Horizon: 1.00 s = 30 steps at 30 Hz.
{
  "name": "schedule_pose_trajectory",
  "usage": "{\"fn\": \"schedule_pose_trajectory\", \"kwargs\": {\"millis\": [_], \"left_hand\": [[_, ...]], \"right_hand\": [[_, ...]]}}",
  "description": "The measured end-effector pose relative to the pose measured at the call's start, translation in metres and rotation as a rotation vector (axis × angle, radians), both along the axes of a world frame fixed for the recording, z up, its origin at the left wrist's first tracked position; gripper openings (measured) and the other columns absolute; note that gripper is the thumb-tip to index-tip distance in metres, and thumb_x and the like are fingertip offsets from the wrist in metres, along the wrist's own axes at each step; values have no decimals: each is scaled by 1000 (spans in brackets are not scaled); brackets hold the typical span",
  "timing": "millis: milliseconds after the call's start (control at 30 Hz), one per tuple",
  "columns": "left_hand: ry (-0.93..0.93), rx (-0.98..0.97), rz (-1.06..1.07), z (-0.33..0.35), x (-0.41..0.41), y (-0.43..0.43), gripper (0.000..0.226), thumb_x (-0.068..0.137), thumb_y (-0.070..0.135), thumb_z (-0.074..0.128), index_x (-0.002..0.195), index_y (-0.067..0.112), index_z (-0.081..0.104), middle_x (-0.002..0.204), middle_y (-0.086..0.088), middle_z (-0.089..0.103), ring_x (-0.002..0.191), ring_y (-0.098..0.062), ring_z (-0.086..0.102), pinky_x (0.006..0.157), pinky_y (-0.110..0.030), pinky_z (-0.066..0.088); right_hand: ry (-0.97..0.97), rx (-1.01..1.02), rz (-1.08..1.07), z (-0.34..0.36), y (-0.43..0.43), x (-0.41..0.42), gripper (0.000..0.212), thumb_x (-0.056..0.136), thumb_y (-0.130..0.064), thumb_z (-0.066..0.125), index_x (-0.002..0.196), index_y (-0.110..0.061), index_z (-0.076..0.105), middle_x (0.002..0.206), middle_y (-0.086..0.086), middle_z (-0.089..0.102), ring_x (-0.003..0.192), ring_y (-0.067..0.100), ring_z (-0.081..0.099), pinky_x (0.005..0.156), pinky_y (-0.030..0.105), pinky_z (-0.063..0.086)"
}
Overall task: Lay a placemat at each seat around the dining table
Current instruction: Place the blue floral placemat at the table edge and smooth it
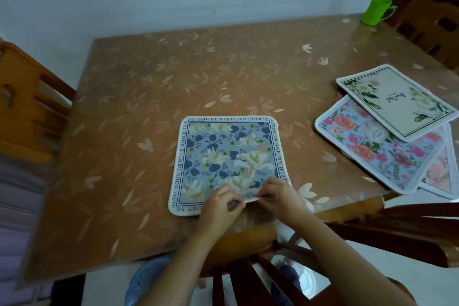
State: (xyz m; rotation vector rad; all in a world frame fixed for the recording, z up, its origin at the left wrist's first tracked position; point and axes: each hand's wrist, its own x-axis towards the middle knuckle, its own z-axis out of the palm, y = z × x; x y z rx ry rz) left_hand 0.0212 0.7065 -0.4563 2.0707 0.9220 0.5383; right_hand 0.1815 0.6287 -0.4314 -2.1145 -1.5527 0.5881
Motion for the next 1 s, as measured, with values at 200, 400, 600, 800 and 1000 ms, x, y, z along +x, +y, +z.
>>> {"fn": "schedule_pose_trajectory", "kwargs": {"millis": [200,400,600,800,1000], "left_hand": [[94,22,36,-14,-20,4,5,75,8,71,79,10,70,82,-2,61,81,-15,56,72,-24,47],[86,50,112,-15,-24,13,6,72,5,72,75,9,69,77,-3,62,75,-12,55,67,-20,44],[129,52,132,-18,-26,16,3,76,8,69,79,9,68,83,-4,61,78,-14,57,70,-23,47],[196,89,120,-24,-37,13,9,77,12,71,85,8,69,86,-6,60,83,-19,56,73,-24,43],[287,127,249,-26,-71,21,13,69,17,78,77,15,68,89,-2,62,91,-19,55,79,-28,39]], "right_hand": [[54,-43,6,-11,-4,-1,8,78,-11,69,84,-7,69,95,5,60,93,18,56,80,32,49],[12,6,-34,-22,5,-8,6,77,-11,70,82,-9,70,92,7,61,92,20,54,65,12,36],[-1,2,27,-28,21,-6,7,77,-11,69,83,-7,70,94,12,60,97,28,54,78,37,48],[-18,-48,28,-35,16,1,14,74,-19,73,84,-10,66,95,7,59,96,22,52,74,34,46],[-51,-42,17,-37,9,4,17,74,-19,72,79,-8,62,91,7,59,90,23,51,73,33,44]]}}
